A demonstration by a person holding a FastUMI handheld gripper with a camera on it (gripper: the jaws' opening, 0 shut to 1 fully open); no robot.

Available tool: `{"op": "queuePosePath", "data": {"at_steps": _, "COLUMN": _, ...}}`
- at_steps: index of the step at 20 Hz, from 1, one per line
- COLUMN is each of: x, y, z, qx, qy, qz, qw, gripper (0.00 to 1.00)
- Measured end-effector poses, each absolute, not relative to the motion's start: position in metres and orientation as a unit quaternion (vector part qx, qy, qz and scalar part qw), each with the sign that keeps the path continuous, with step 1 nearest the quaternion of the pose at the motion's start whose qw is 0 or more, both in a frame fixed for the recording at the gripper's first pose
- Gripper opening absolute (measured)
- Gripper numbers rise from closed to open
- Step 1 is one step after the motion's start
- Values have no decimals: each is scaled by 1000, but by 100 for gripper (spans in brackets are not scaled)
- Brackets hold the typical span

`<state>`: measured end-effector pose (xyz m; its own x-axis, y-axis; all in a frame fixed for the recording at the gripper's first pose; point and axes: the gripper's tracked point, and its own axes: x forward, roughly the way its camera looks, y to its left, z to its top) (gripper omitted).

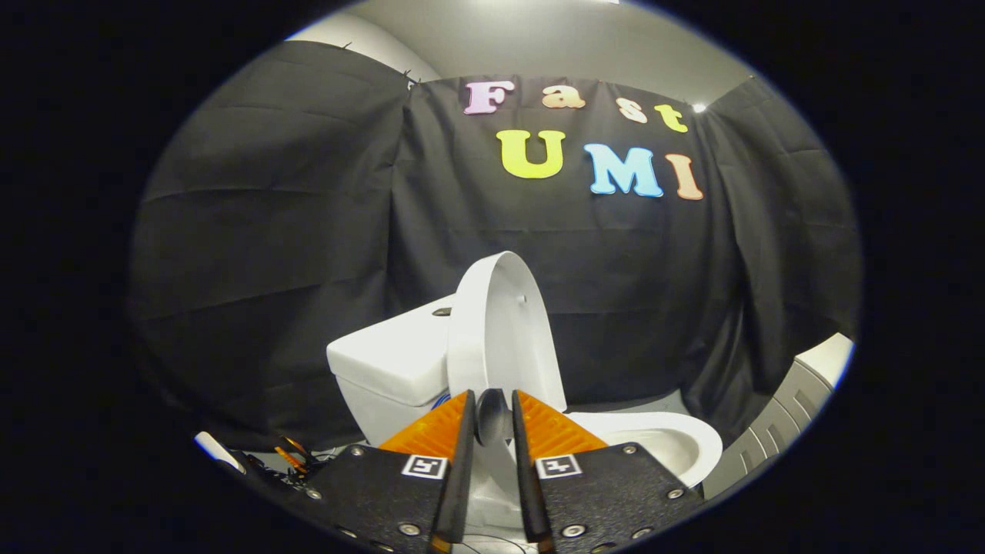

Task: Open the toilet lid.

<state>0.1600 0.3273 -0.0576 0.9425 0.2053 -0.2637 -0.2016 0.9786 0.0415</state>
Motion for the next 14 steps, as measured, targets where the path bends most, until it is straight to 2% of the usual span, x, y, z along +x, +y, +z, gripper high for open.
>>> {"op": "queuePosePath", "data": {"at_steps": 3, "x": 151, "y": 311, "z": -33, "qx": 10, "qy": 101, "qz": 112, "qw": 989, "gripper": 88}}
{"op": "queuePosePath", "data": {"at_steps": 4, "x": 148, "y": 302, "z": -23, "qx": 13, "qy": 85, "qz": 114, "qw": 990, "gripper": 93}}
{"op": "queuePosePath", "data": {"at_steps": 14, "x": 106, "y": 185, "z": 29, "qx": -4, "qy": 29, "qz": 73, "qw": 997, "gripper": 94}}
